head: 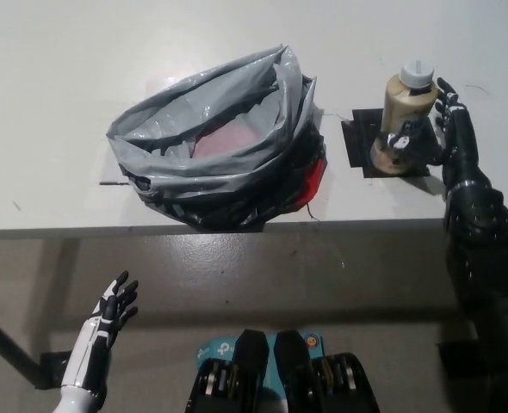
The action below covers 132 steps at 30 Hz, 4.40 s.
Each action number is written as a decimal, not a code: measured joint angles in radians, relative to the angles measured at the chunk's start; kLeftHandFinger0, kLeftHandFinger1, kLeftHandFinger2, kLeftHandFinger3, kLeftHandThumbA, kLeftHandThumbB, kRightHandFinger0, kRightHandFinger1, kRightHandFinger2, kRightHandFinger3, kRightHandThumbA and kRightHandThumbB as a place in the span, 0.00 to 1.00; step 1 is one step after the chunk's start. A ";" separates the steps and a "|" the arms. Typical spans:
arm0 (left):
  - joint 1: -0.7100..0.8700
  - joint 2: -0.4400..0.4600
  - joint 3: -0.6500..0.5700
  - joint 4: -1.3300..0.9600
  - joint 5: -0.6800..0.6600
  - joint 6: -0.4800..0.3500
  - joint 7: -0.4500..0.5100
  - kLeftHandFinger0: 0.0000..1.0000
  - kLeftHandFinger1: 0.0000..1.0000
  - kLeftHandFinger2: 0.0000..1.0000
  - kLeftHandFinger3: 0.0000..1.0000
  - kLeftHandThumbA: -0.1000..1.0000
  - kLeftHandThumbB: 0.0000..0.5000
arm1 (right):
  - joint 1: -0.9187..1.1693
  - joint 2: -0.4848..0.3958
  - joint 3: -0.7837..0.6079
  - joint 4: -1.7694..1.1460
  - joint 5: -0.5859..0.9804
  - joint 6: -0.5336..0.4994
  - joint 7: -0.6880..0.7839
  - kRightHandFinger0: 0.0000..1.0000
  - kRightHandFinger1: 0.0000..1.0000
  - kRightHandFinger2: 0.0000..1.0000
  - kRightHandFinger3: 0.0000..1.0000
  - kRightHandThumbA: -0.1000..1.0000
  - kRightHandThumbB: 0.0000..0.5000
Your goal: Use the right hand to pick up a bottle of protein shake and place it into a plastic bag on the left side
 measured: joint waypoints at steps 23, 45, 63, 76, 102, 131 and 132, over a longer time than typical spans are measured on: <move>-0.046 0.008 0.000 0.012 0.000 -0.004 -0.009 1.00 1.00 1.00 1.00 1.00 0.06 | -0.022 0.024 -0.064 -0.084 0.105 -0.101 -0.027 0.02 0.20 0.53 0.13 0.09 0.48; -0.095 0.012 -0.005 0.021 0.003 -0.001 -0.022 1.00 1.00 1.00 1.00 0.96 0.11 | -0.214 0.021 0.454 -0.206 -0.238 -0.060 -0.053 0.00 0.18 0.60 0.69 0.00 0.33; -0.113 0.025 -0.012 0.015 -0.006 0.016 -0.055 1.00 1.00 1.00 1.00 0.91 0.12 | -0.396 0.053 0.767 0.178 -0.516 -0.081 -0.182 0.06 0.51 0.81 0.97 0.00 0.21; -0.151 0.026 -0.021 0.005 -0.009 0.052 -0.061 1.00 1.00 1.00 1.00 0.84 0.09 | -0.396 0.034 0.789 0.221 -0.570 -0.109 -0.197 0.09 0.41 0.68 0.74 0.07 0.41; -0.235 0.045 -0.093 0.001 0.012 0.119 -0.101 1.00 1.00 1.00 1.00 0.80 0.09 | -0.301 -0.072 0.670 -0.043 -0.492 -0.107 0.096 1.00 1.00 1.00 1.00 0.82 1.00; -0.235 0.061 -0.110 0.021 0.019 0.127 -0.118 1.00 1.00 1.00 1.00 0.87 0.19 | -0.107 -0.265 0.315 -0.748 -0.291 0.006 0.277 1.00 1.00 1.00 1.00 0.95 0.81; -0.234 0.061 -0.110 0.021 0.019 0.127 -0.118 1.00 1.00 1.00 1.00 0.87 0.19 | -0.091 -0.269 0.308 -0.766 -0.286 0.009 0.277 1.00 1.00 1.00 1.00 0.95 0.81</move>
